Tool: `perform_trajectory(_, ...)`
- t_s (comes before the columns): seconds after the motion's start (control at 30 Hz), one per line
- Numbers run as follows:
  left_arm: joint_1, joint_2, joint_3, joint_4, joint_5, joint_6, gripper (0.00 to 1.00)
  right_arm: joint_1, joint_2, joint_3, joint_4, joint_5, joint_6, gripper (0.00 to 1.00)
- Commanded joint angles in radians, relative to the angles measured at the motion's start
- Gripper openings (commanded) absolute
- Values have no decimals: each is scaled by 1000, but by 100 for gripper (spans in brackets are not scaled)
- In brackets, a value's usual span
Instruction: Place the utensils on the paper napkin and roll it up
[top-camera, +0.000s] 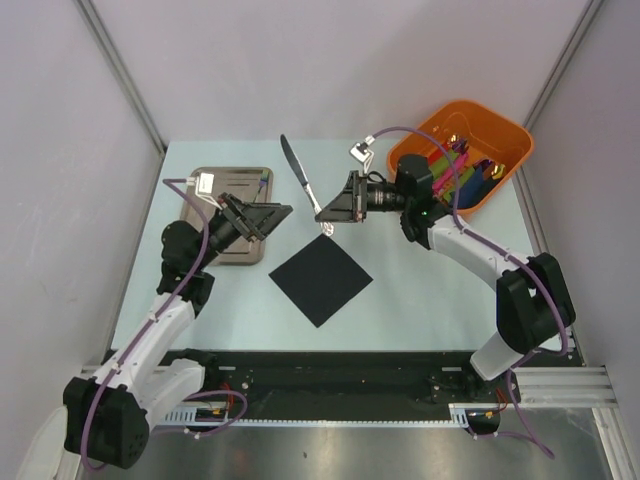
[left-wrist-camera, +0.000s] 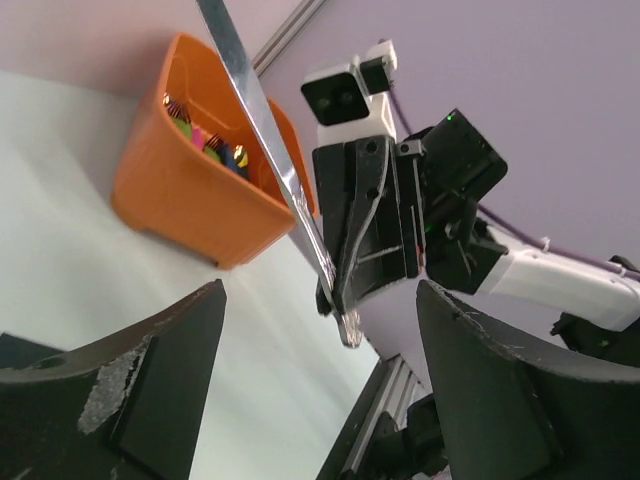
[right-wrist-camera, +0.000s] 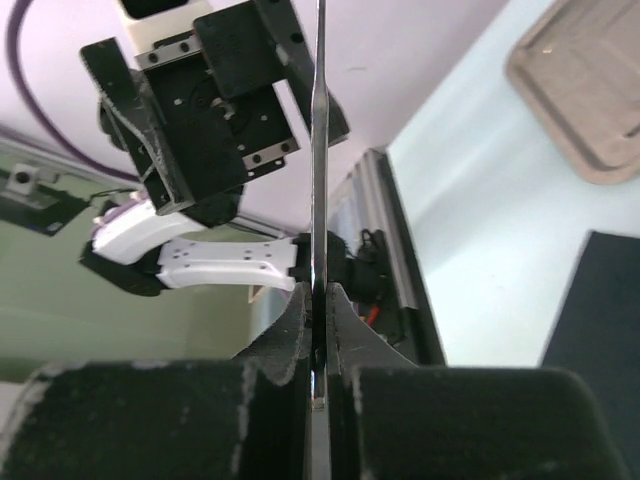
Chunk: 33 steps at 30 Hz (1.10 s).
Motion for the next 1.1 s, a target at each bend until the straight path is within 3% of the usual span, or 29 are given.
perform_trajectory(0.0, 5, 17, 16, 139, -15, -77, 81, 48, -1, -4, 274, -50, 148, 0)
perform_trajectory(0.37, 5, 55, 45, 209, -24, -117, 75, 113, 4, -26, 311, -63, 173, 0)
perform_trajectory(0.57, 6, 65, 58, 177, -48, -129, 64, 129, 5, -43, 312, -66, 171, 0)
perform_trajectory(0.67, 6, 69, 56, 162, -55, -140, 52, 129, 4, -53, 308, -63, 168, 0)
perform_trajectory(0.7, 6, 69, 56, 157, -55, -140, 39, 131, 4, -53, 305, -63, 165, 0)
perform_trajectory(0.77, 6, 69, 56, 148, -58, -143, 24, 129, 2, -53, 300, -63, 164, 0)
perform_trajectory(0.8, 6, 69, 56, 145, -58, -146, 7, 132, 1, -55, 299, -64, 164, 0)
perform_trajectory(0.83, 6, 68, 56, 137, -59, -151, 0, 131, 4, -55, 296, -63, 161, 1)
perform_trajectory(0.93, 6, 63, 52, 113, -55, -152, 0, 113, 2, -44, 250, -64, 133, 38)
perform_trajectory(0.97, 6, 63, 52, 99, -46, -152, 0, 96, -6, -38, 209, -58, 109, 58)
perform_trajectory(1.03, 8, 60, 44, 59, -27, -152, 0, 33, -13, 1, 129, -43, 58, 69)
perform_trajectory(1.07, 8, 65, 42, 38, -13, -152, 0, 12, -22, 26, -14, -11, -42, 73)
